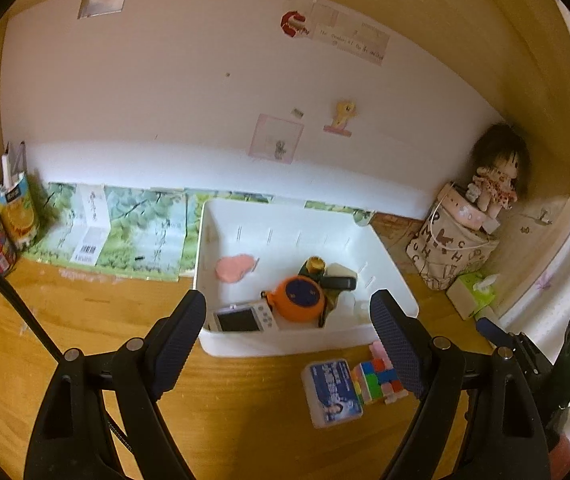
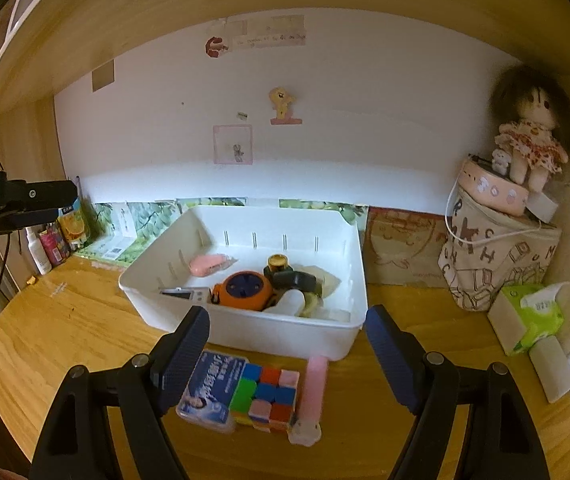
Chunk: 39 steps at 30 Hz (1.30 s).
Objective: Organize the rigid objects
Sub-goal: 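Withdraw both grippers from the bin back toward the desk, then move the left gripper to the blue floss box while the right approaches the Rubik's cube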
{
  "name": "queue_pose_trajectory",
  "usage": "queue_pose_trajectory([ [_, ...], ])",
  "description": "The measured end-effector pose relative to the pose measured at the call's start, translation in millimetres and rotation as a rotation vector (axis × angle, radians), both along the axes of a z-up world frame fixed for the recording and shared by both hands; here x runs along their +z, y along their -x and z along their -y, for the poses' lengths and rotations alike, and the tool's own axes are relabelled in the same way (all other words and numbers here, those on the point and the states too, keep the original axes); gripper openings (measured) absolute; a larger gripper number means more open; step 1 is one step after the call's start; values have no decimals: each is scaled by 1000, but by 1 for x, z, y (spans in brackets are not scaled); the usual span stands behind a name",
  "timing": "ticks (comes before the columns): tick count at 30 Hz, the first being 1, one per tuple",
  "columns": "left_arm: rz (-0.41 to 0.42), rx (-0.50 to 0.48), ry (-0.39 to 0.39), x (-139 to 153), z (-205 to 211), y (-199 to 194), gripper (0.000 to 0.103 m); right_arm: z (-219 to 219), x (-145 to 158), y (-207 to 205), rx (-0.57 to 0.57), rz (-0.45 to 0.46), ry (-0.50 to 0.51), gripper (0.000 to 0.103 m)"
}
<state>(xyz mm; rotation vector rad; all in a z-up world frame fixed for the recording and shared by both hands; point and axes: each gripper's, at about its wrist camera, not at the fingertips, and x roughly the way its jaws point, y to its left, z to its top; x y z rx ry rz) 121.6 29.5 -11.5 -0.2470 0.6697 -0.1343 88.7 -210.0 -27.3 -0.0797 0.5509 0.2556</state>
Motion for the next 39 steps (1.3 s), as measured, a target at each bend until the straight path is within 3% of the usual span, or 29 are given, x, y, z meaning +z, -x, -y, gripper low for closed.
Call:
queue_pose_trajectory([
  [15, -178, 11, 48, -34, 31, 11, 86, 13, -33, 27, 37, -41, 22, 81],
  [19, -225, -6, 27, -47, 42, 9, 86, 13, -46, 29, 52, -66, 33, 81],
  [39, -517, -116, 20, -124, 83, -35, 86, -5, -97, 13, 129, -130, 105, 81],
])
